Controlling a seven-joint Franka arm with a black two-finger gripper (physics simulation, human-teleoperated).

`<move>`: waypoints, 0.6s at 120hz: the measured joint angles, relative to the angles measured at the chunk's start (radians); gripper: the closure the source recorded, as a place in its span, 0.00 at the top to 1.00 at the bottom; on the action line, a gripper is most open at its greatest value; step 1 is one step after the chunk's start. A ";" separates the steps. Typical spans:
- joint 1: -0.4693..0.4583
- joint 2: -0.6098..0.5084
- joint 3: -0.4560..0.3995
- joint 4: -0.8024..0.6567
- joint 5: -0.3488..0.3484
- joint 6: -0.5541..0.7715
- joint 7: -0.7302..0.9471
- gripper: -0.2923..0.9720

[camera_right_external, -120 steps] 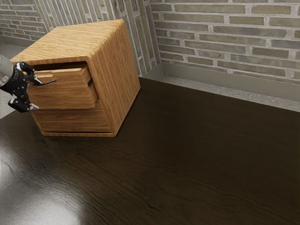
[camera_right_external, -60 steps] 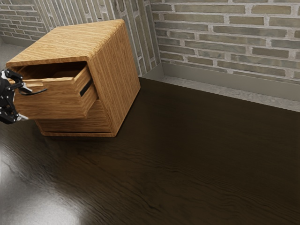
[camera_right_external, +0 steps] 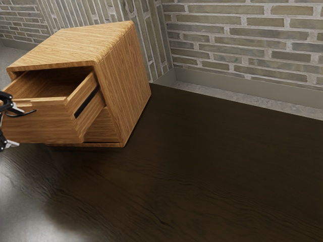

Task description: Pull the drawer handle with one arm to open the drawer

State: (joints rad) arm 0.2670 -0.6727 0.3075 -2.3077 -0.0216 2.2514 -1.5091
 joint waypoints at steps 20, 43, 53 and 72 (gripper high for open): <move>0.016 -0.082 -0.009 -0.076 -0.001 0.000 0.000 0.75; 0.091 -0.194 -0.084 -0.156 -0.003 -0.006 -0.001 0.75; 0.134 -0.256 -0.155 -0.175 -0.001 -0.025 -0.001 0.75; 0.105 -0.131 -0.344 0.037 -0.001 -0.165 -0.003 0.75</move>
State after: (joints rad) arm 0.3723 -0.8040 -0.0366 -2.2703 -0.0225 2.0860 -1.5116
